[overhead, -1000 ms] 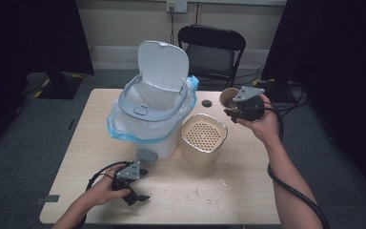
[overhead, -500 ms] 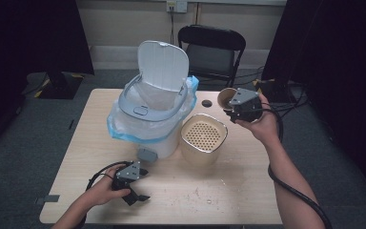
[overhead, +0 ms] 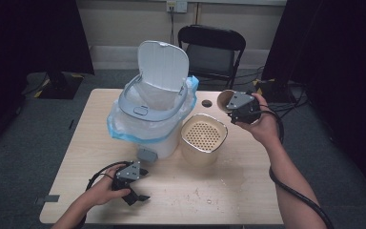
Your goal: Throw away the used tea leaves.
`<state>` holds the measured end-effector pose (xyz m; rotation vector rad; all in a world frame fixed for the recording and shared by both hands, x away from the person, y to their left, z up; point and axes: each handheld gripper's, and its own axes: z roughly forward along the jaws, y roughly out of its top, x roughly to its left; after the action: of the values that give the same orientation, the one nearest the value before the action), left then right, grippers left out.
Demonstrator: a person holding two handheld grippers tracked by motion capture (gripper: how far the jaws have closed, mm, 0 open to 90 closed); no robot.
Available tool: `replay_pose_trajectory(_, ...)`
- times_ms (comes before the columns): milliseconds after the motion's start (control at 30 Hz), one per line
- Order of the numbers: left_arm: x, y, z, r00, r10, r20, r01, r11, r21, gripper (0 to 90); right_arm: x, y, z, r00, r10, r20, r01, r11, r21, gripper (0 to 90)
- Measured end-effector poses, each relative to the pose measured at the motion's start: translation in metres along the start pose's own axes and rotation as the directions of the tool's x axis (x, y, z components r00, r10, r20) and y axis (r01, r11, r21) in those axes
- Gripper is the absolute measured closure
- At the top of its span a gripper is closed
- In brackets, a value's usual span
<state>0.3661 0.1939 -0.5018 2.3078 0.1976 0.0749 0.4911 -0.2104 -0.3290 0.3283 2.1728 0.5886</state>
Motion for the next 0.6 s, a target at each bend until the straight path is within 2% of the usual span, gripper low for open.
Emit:
replay_pose_trajectory(100, 0.0, 0.0, 0.0, 1.0, 0.0, 0.0, 0.0, 1.0, 0.0, 7.4, 0.001, 0.003, -0.001, 0.9988, -0.04, 0.029, 0.04, 0.999, 0.013, 33.6)
replay_pose_trajectory(200, 0.0, 0.0, 0.0, 1.0, 0.0, 0.0, 0.0, 1.0, 0.0, 7.4, 0.005, 0.006, -0.002, 0.9936, -0.096, 0.06, 0.093, 0.995, 0.046, 33.7)
replay_pose_trajectory(233, 0.0, 0.0, 0.0, 1.0, 0.0, 0.0, 0.0, 1.0, 0.0, 7.4, 0.007, 0.008, -0.002, 0.9849, -0.155, 0.078, 0.149, 0.986, 0.072, 33.7)
replay_pose_trajectory(267, 0.0, 0.0, 0.0, 1.0, -0.004, 0.003, 0.004, 1.0, 0.0, 7.4, 0.009, 0.009, -0.002, 0.9804, -0.178, 0.084, 0.171, 0.981, 0.087, 33.7)
replay_pose_trajectory(367, 0.0, 0.0, 0.0, 1.0, -0.004, 0.003, 0.004, 1.0, -0.001, 7.4, 0.014, 0.012, -0.003, 0.9675, -0.237, 0.087, 0.229, 0.968, 0.099, 33.8)
replay_pose_trajectory(433, 0.0, 0.0, 0.0, 1.0, -0.001, 0.0, 0.001, 1.0, -0.001, 7.4, 0.017, 0.015, -0.003, 0.9616, -0.26, 0.087, 0.251, 0.962, 0.105, 33.7)
replay_pose_trajectory(500, 0.0, 0.0, 0.0, 1.0, 0.0, 0.0, 0.0, 1.0, -0.001, 7.4, 0.021, 0.019, -0.003, 0.9317, -0.348, 0.106, 0.332, 0.933, 0.138, 33.8)
replay_pose_trajectory(567, 0.0, 0.0, 0.0, 1.0, 0.0, 0.0, 0.0, 1.0, 0.0, 7.4, 0.028, 0.022, -0.004, 0.904, -0.409, 0.126, 0.387, 0.907, 0.166, 33.7)
replay_pose_trajectory(600, 0.0, 0.0, 0.0, 1.0, 0.0, 0.001, 0.0, 1.0, 0.0, 7.4, 0.031, 0.025, -0.004, 0.8715, -0.47, 0.14, 0.443, 0.877, 0.186, 33.8)
